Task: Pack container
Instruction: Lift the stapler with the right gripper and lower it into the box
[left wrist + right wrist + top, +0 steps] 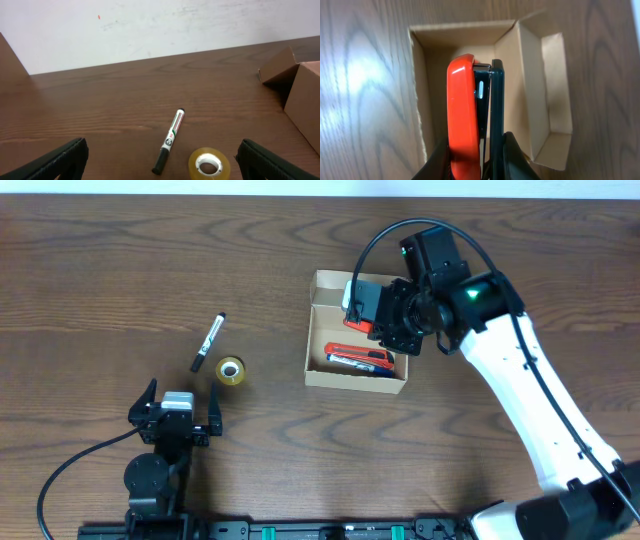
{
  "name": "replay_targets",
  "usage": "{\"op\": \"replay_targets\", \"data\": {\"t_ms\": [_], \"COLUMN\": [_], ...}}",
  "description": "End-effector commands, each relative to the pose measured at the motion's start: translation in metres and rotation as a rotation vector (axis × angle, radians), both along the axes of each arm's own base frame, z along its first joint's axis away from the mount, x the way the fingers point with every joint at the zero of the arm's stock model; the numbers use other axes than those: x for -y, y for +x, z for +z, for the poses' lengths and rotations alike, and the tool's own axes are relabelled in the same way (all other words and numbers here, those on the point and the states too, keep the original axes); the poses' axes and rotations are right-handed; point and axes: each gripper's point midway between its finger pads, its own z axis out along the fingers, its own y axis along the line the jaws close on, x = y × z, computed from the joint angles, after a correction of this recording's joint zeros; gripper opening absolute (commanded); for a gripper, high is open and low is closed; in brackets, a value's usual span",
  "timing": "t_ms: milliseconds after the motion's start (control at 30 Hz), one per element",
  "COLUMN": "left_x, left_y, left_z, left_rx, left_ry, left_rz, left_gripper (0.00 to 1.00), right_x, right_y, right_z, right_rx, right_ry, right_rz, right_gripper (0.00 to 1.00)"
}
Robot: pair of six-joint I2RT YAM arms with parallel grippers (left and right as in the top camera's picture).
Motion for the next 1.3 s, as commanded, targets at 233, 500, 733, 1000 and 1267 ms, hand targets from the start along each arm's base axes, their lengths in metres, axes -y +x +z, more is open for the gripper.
{"op": "replay_targets", "data": {"t_ms": [233,500,733,1000,1267], "left_x": [-0.001,-0.001,-0.001,-0.001,-0.001], "left_y": [0.000,0.000,0.000,0.000,0.000], "left_z": [-0.004,-0.004,-0.004,-0.004,-0.004], "left_rx": [-0.005,-0.005,-0.005,-0.005,-0.005], "left_ry": [-0.005,-0.005,-0.005,-0.005,-0.005], "left_rz": [0.003,0.003,0.003,0.003,0.003], "left_gripper": [0.95,0.95,0.95,0.95,0.95], "right_x": [-0.004,-0.010,-0.009,-0.008,-0.011], "right_y": [0.012,0.016,0.014,0.011,0.016], "right_z": [-0.087,-0.128,-0.145,-0.166,-0.166], "right_rx": [-0.166,-0.237,-0.274,-0.330,-0.322], "right_ry": [-0.141,-0.168,-0.183,-0.202,-0.186], "right_rz": [0.084,0.104,0.116,0.104,0.049], "right_gripper": [0.01,0.01,0.01,0.01,0.17]}}
